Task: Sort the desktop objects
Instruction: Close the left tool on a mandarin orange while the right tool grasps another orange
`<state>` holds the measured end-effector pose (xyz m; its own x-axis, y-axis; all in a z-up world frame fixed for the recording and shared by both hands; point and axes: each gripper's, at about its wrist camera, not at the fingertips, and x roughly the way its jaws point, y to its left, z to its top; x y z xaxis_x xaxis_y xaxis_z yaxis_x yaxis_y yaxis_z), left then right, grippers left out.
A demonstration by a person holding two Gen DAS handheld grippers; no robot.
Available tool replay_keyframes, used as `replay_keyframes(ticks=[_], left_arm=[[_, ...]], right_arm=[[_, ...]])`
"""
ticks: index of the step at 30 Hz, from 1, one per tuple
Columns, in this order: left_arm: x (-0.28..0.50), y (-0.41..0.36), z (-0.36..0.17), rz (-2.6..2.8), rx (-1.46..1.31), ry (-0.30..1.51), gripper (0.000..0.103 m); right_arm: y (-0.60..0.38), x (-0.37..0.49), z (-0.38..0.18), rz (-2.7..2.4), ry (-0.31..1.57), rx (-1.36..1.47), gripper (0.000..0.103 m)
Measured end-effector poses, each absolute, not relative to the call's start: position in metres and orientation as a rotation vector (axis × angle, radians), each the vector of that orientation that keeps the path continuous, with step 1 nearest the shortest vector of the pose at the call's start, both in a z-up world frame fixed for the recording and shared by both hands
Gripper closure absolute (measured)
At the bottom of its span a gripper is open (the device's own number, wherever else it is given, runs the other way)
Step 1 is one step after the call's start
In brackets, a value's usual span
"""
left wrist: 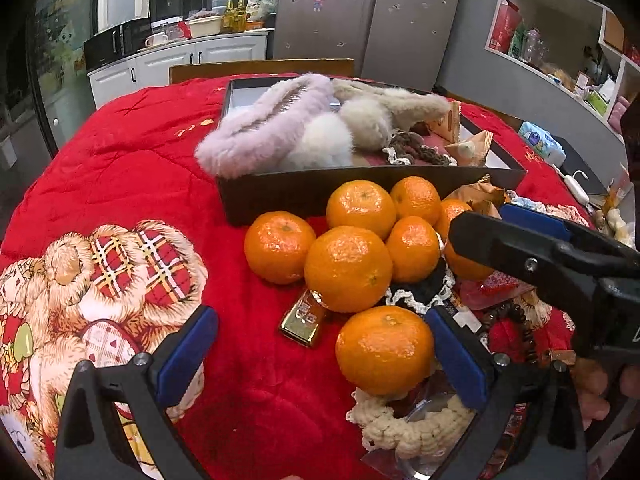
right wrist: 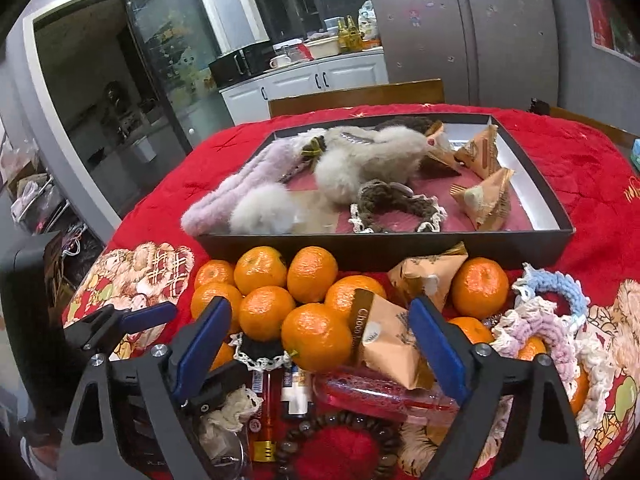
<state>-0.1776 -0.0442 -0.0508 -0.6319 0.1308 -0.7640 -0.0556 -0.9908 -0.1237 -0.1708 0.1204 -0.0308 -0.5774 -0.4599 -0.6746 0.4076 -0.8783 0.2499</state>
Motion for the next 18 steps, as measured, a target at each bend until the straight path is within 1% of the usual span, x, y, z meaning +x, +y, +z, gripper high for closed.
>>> replay_keyframes(ticks=[5,7,9,11,16,18], left_arm=[[-0.177,-0.048,-0.051,2.727,-1.289,-0.175,0.000],[-0.177,-0.050,-0.052,2.718,-1.291,-0.187,0.000],[-0.178,-0.049,-0.052,2.715,-1.289,-0.187,0.000],[-0.178,-0.049,-0.052,2.717,-1.289,-0.174,0.000],[-0.176,-0.048,-0.053,2.719,-1.288,-0.161,0.000],[-0.176,-0.049,-0.054,2.716,-1.293,-0.177,0.000]], right_arm=[[0.118,-0.168,-0.030,-2.431,-0.069,1.054,0.015],[0.119,-0.166,-0.030,-2.435,-0.072,1.046,0.017],[0.122,-0.165,-0.029,-2.442,-0.091,1.039,0.022],[0.122,-0.164,-0.029,-2.445,-0.087,1.036,0.024],[0.120,-0.159,-0.029,-2.445,-0.051,1.017,0.025],[0.120,-0.155,-0.026,-2.442,-0.055,0.995,0.031]])
